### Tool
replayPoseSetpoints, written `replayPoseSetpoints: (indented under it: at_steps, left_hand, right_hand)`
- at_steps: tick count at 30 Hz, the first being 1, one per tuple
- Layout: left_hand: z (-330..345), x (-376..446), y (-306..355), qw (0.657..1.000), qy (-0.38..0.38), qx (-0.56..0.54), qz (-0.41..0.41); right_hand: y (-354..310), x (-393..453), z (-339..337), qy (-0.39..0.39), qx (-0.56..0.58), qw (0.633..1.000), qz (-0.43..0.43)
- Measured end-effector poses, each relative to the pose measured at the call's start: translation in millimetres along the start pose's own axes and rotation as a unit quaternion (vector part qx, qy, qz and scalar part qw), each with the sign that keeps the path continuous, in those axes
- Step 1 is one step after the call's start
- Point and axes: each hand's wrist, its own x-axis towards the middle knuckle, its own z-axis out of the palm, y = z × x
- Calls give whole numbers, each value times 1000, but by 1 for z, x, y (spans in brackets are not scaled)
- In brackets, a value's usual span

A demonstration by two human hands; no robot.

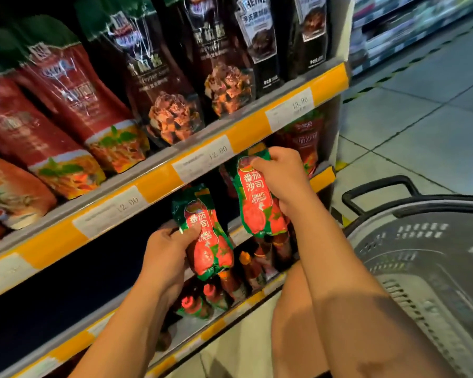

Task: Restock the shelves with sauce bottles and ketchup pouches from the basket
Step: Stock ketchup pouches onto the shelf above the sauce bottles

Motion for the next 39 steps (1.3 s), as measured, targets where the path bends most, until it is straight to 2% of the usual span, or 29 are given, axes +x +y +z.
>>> replayPoseSetpoints:
  at_steps: [6,11,13,17,20,25,34,39]
  left_hand:
    - [25,25,1,998,13,-52,41]
    - [37,51,-1,994,48,-91,28]
    - [40,57,-1,992,48,-101,53]
    - [50,62,-4,989,40,-102,103]
    - [54,60,-12,989,26,-63,130]
    - [55,66,-19,987,38,-45,147]
    - [59,75,-20,982,73,-33,169]
    - [61,72,-21,979,63,26,192]
  right_hand:
    - [1,16,3,78,0,994,-72]
    - [0,22,6,89,-22,990,-110]
    - [3,27,6,74,-27,989,-124]
    - [8,35,7,54,-38,992,-110]
    - [12,37,9,24,-32,996,-81]
    - [18,39,8,-21,-56,996,-62]
    - [22,40,5,-27,-61,997,-47]
    - [25,41,5,-35,-70,997,-17]
